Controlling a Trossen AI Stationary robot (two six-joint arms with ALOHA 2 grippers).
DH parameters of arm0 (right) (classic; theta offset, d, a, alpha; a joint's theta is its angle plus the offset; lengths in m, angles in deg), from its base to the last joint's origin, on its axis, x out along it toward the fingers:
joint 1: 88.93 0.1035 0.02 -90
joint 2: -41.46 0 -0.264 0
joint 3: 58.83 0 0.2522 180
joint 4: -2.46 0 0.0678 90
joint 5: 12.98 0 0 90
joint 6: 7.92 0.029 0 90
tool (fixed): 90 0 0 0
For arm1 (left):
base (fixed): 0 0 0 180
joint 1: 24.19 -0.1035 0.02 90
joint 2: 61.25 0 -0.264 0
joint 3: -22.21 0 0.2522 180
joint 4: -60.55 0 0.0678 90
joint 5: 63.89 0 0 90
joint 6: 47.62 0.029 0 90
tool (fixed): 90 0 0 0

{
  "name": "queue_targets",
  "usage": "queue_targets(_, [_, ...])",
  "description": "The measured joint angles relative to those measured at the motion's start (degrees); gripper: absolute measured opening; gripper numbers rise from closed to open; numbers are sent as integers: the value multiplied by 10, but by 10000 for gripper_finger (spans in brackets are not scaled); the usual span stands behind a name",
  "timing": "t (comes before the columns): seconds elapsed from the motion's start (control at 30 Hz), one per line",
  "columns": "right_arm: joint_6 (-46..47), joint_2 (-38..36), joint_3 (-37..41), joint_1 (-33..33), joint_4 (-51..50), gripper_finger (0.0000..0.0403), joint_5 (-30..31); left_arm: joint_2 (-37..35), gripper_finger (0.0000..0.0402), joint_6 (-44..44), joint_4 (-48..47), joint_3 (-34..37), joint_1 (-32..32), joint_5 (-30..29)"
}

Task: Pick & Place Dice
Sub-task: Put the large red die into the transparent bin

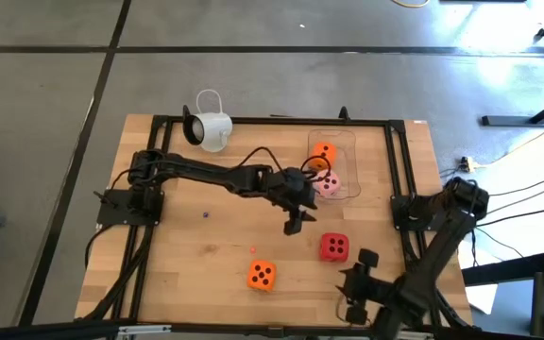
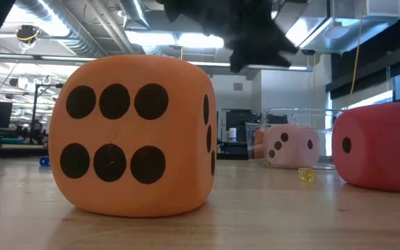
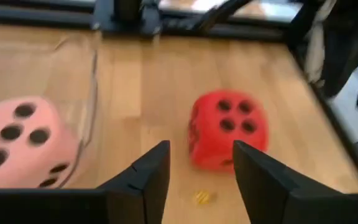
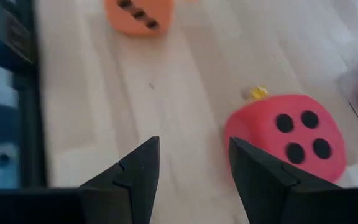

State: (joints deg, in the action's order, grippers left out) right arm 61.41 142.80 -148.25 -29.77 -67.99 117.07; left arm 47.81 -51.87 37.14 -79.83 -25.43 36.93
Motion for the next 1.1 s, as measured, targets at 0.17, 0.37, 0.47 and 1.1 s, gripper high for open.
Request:
queue_targets(0.17, [-53,0,0,-51,-16,190,-52,0,188,34,6,37,1,27])
queue_targets(0.37, [-85,0,0,-94,-39,190,-86,0,188,58,26,84,-5,81])
queue_targets(0.47, [-112,0,0,-109,-47,190,-96,0,187,65,38,103,-8,93])
queue_targets(1.1, [-214,4,0,-127,-69,190,-135,0,184,107,52,131,-8,92])
